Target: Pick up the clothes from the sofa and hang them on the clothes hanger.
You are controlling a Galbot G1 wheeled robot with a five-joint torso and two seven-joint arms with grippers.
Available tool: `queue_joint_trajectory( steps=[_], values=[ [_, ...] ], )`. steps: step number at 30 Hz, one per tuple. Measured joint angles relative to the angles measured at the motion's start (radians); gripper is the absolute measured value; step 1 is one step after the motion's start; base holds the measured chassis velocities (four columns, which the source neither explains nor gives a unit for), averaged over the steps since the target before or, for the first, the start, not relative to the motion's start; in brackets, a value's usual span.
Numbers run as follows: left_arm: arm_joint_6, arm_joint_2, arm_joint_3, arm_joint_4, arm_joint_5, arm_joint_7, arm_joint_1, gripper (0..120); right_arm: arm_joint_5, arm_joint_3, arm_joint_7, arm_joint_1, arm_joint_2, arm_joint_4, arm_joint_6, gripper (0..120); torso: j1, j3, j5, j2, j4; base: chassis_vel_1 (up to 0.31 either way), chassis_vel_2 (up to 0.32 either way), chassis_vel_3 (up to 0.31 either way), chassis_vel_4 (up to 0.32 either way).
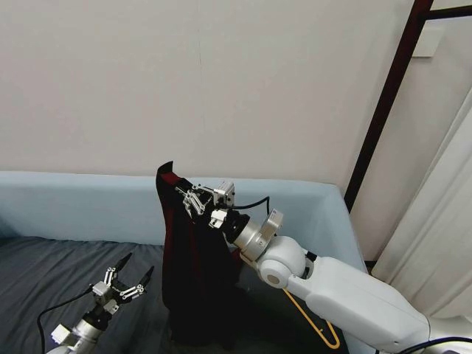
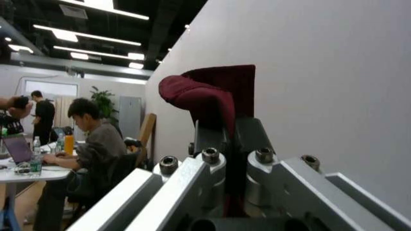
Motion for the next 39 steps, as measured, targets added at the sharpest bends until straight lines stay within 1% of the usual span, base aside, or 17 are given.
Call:
queue_joint_trajectory(
  steps=[3, 7, 12, 14, 15, 17, 19, 20, 22, 25, 31, 34, 35, 36, 37, 39],
  values=[
    [0.0, -0.012, 0.037, 0.038, 0.014, 0.0, -0.052, 97, -0.002, 0.001, -0.001, -0.003, 0.005, 0.001, 0.0, 0, 0.0, 0.0, -0.0001, 0.0, -0.0002, 0.0, 0.0, 0.0, 0.0],
    [0.001, -0.029, 0.068, 0.071, 0.024, 0.003, -0.1, 96, -0.004, 0.003, -0.001, -0.011, 0.005, 0.013, 0.0, 0, 0.0, 0.0, 0.0, 0.0, -0.0003, 0.0, 0.0, 0.0, 0.0],
    [0.007, -0.045, 0.078, 0.097, 0.029, 0.06, -0.123, 93, -0.009, 0.005, 0.0, -0.014, -0.002, 0.022, 0.0, 0, 0.0, 0.0, 0.0, 0.0, -0.0002, 0.0, 0.0, 0.0, 0.0],
    [0.011, -0.048, 0.078, 0.106, 0.03, 0.082, -0.131, 86, -0.009, 0.007, 0.0, -0.014, -0.007, 0.029, 0.0, 0, 0.0, 0.0, 0.0001, 0.0, 0.0, 0.0, 0.0, 0.0, 0.0],
    [0.011, -0.048, 0.078, 0.106, 0.03, 0.082, -0.131, 86, -0.009, 0.007, 0.0, -0.014, -0.007, 0.029, 0.0, 0, 0.0, 0.0, 0.0001, 0.0, 0.0, 0.0, 0.0, 0.0, 0.0],
    [0.016, -0.05, 0.082, 0.111, 0.03, 0.093, -0.14, 75, -0.009, 0.009, 0.001, -0.016, -0.013, 0.038, -0.001, 0, 0.0, 0.0, 0.0001, 0.0, -0.0001, 0.0, 0.0, 0.0, 0.0],
    [0.019, -0.054, 0.085, 0.115, 0.03, 0.105, -0.146, 68, -0.009, 0.01, 0.001, -0.019, -0.015, 0.044, -0.001, 0, 0.0, 0.0, 0.0001, 0.0, -0.0002, 0.0, 0.0, 0.0, 0.0],
    [0.019, -0.054, 0.085, 0.115, 0.03, 0.105, -0.146, 68, -0.009, 0.01, 0.001, -0.019, -0.015, 0.044, -0.001, 0, 0.0, 0.0, 0.0001, 0.0, -0.0002, 0.0, 0.0, 0.0, 0.0],
    [0.023, -0.057, 0.088, 0.119, 0.031, 0.119, -0.15, 59, -0.01, 0.012, 0.001, -0.024, -0.017, 0.048, -0.002, 0, 0.0, 0.0, 0.0001, 0.0, -0.0002, 0.0, 0.0, 0.0, 0.0],
    [0.029, -0.067, 0.094, 0.126, 0.032, 0.149, -0.157, 57, -0.01, 0.013, 0.002, -0.028, -0.019, 0.054, -0.002, 0, 0.0, 0.0, 0.0001, 0.0, -0.0001, 0.0, 0.0, 0.0, 0.0],
    [0.036, -0.083, 0.095, 0.132, 0.033, 0.179, -0.162, 57, -0.011, 0.013, 0.002, -0.032, -0.021, 0.059, -0.003, 0, 0.0, 0.0, 0.0001, 0.0, -0.0002, 0.0, 0.0, 0.0, 0.0],
    [0.037, -0.089, 0.095, 0.133, 0.033, 0.188, -0.162, 68, -0.013, 0.013, 0.002, -0.034, -0.023, 0.061, -0.003, 0, 0.0, 0.0, 0.0001, 0.0, -0.0003, 0.0, 0.0, 0.0, 0.0],
    [0.038, -0.091, 0.095, 0.134, 0.033, 0.193, -0.162, 77, -0.014, 0.013, 0.002, -0.036, -0.024, 0.061, -0.003, 0, 0.0, 0.0, 0.0, 0.0, -0.0003, 0.0, 0.0, 0.0, 0.0],
    [0.038, -0.091, 0.095, 0.134, 0.033, 0.193, -0.162, 77, -0.014, 0.013, 0.002, -0.036, -0.024, 0.061, -0.003, 0, 0.0, 0.0, 0.0, 0.0, -0.0003, 0.0, 0.0, 0.0, 0.0],
    [0.039, -0.093, 0.094, 0.134, 0.031, 0.199, -0.161, 80, -0.016, 0.013, 0.002, -0.038, -0.026, 0.062, -0.003, 0, 0.0, 0.0, 0.0, 0.0, -0.0003, 0.0, 0.0, 0.0, 0.0],
    [0.04, -0.093, 0.086, 0.139, 0.028, 0.22, -0.158, 82, -0.023, 0.013, 0.001, -0.043, -0.031, 0.062, -0.003, 0, 0.0, 0.0, 0.0001, 0.0, -0.0003, 0.0, 0.0, 0.0, 0.0]
  ],
)
